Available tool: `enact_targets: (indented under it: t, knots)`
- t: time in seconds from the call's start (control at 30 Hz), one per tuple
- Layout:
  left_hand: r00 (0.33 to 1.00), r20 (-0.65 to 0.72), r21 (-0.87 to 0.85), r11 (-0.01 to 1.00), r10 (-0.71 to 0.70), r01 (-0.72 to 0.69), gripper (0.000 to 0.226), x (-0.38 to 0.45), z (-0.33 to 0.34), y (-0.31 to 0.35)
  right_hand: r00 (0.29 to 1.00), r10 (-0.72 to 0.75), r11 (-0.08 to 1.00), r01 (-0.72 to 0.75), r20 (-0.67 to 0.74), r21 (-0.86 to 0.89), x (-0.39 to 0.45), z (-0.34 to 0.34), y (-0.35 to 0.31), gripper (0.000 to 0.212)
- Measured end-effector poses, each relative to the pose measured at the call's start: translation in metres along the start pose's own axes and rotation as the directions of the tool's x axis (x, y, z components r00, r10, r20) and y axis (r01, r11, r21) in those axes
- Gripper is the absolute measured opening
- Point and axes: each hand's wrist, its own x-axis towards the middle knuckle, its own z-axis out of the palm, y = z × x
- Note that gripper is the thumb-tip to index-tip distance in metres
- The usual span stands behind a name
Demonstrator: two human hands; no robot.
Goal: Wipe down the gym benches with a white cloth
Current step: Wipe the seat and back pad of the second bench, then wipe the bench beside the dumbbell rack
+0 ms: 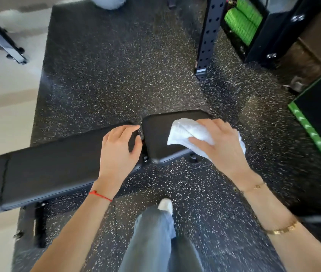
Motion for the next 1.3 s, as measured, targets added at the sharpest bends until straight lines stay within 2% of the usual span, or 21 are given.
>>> enact_targets:
  t: [0.17,0.37,0.53,0.63,0.77,0.97,1.13,1.3]
  knots:
    - [0.986,0.105,-0.040,0.991,0.132,-0.128,0.028,-0.022,-0.095,0.081,0.989,0.132,0.991,-0.132,-0.061,0.005,-0.061,-0.124,-0.042,0.059]
    - [0.941,0.191,-0.095,0.960,0.278,-0.264,0.029,-0.075,-0.170,0.161,0.953,0.281,0.958,-0.285,-0.111,-0.024,-0.161,-0.228,-0.081,0.055]
    - [0.880,0.228,-0.179,0.906,0.417,-0.383,0.028,-0.103,-0.200,0.208,0.875,0.446,0.891,-0.454,-0.188,-0.001,-0.238,-0.274,-0.111,0.058]
    - [0.797,0.260,-0.273,0.833,0.545,-0.481,0.027,-0.111,-0.212,0.232,0.796,0.552,0.825,-0.564,-0.249,0.029,-0.284,-0.289,-0.136,0.055]
    - [0.637,0.301,-0.385,0.702,0.709,-0.599,0.029,-0.123,-0.223,0.257,0.621,0.706,0.684,-0.722,-0.339,0.102,-0.341,-0.290,-0.177,0.056]
    - [0.289,0.303,-0.552,0.415,0.908,-0.724,0.031,-0.154,-0.226,0.291,0.254,0.843,0.410,-0.874,-0.474,0.261,-0.420,-0.266,-0.250,0.054]
    - [0.040,0.263,-0.650,0.208,0.964,-0.731,0.030,-0.202,-0.225,0.323,-0.062,0.863,0.183,-0.887,-0.502,0.423,-0.482,-0.247,-0.310,0.055]
    - [-0.176,0.220,-0.727,0.042,0.959,-0.685,0.030,-0.267,-0.227,0.363,-0.317,0.801,0.000,-0.848,-0.507,0.530,-0.540,-0.232,-0.356,0.044]
